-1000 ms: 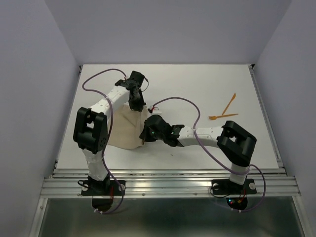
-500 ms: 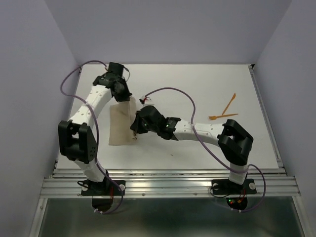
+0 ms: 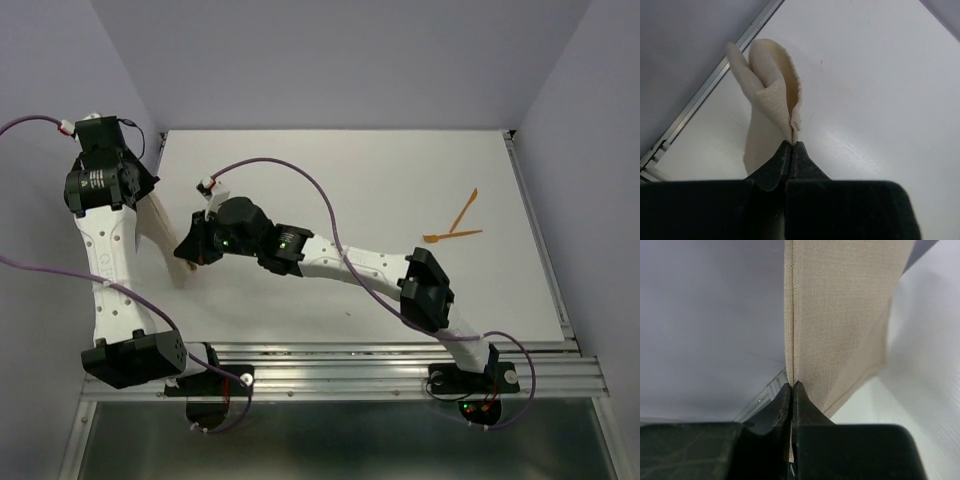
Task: Fold the napkin into a case and place the utensils inside
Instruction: Turn over the upper triangle folded napkin at the center of the board.
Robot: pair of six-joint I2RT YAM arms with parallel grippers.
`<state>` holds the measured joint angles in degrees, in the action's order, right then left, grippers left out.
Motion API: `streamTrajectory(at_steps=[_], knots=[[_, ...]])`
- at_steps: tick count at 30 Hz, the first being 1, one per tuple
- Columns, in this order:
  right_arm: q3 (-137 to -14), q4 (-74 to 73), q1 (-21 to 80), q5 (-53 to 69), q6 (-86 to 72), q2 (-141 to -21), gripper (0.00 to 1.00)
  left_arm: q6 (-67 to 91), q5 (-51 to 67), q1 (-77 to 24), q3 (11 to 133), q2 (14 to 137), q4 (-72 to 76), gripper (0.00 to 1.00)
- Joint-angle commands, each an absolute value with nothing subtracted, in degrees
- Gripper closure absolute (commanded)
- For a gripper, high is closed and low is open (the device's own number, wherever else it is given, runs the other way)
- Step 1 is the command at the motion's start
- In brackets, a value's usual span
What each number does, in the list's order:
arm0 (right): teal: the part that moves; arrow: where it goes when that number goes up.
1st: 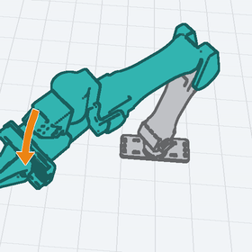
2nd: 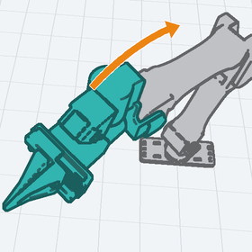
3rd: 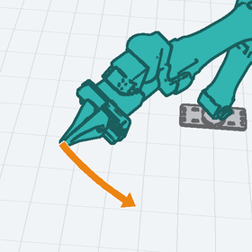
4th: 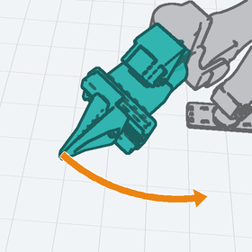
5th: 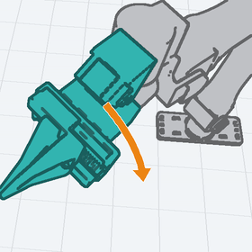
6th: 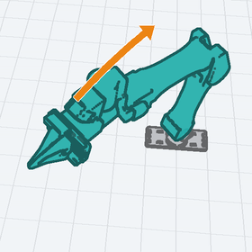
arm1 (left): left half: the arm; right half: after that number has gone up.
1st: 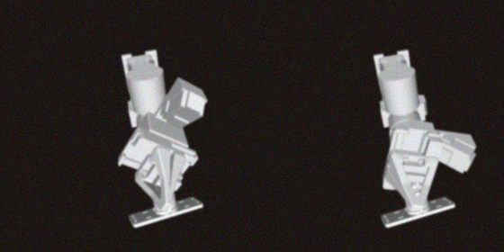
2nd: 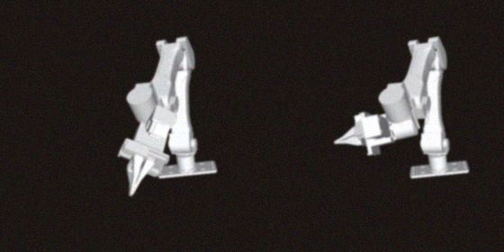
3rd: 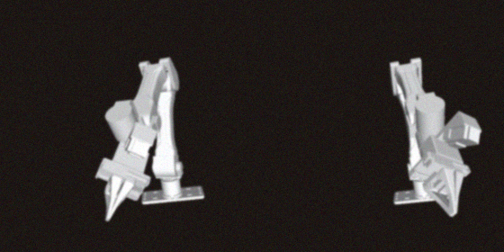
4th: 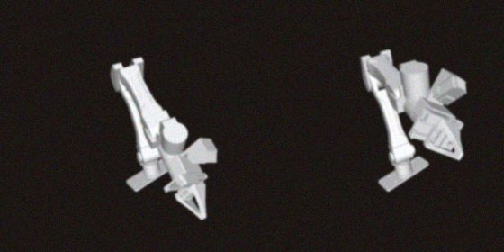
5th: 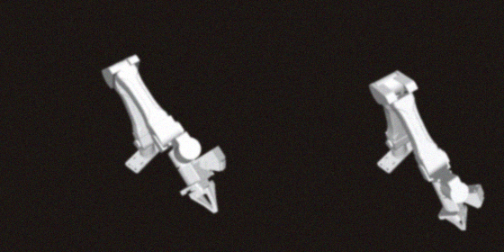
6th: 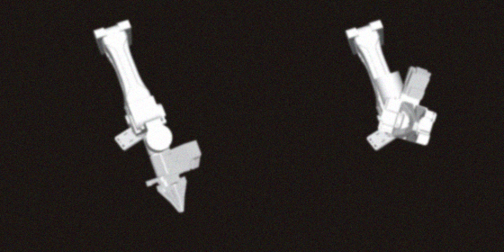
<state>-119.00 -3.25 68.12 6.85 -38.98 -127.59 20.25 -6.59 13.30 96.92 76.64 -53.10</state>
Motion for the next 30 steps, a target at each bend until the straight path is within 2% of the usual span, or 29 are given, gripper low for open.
streamTrajectory(at_steps=[1, 5, 8, 13, 18, 23, 26, 30], knots=[[-116.0, -14.9, 71.8, 18.6, -37.4, -126.9, 0.99, 18.2, -13.4, 13.5, 104.9, 76.7, -38.7, 1.0], [-105.9, -8.8, 70.0, 20.8, -41.9, -122.8, 0.99, 19.5, -17.0, 7.8, 104.4, 79.8, -38.2, 1.0], [-92.2, -0.8, 67.9, 22.9, -46.0, -120.1, 0.99, 22.0, -22.9, 0.3, 101.0, 83.3, -35.8, 1.0], [-74.3, 10.6, 62.4, 26.2, -51.6, -115.9, 0.99, 26.9, -28.7, -11.8, 96.2, 96.6, -31.6, 1.0], [-58.8, 15.3, 59.6, 24.4, -54.1, -112.2, 0.99, 30.1, -30.5, -17.9, 98.1, 109.7, -28.9, 1.0], [-53.1, 18.4, 58.3, 22.5, -57.3, -109.2, 0.99, 29.8, -28.7, -22.5, 102.1, 117.2, -27.6, 1.0], [-52.4, 18.3, 57.7, 22.0, -58.6, -109.5, 0.99, 29.7, -28.1, -24.0, 108.8, 122.2, -30.0, 1.0], [-50.3, 18.3, 57.7, 19.1, -60.2, -107.3, 0.99, 29.9, -27.5, -24.8, 110.3, 123.9, -30.4, 1.0]])
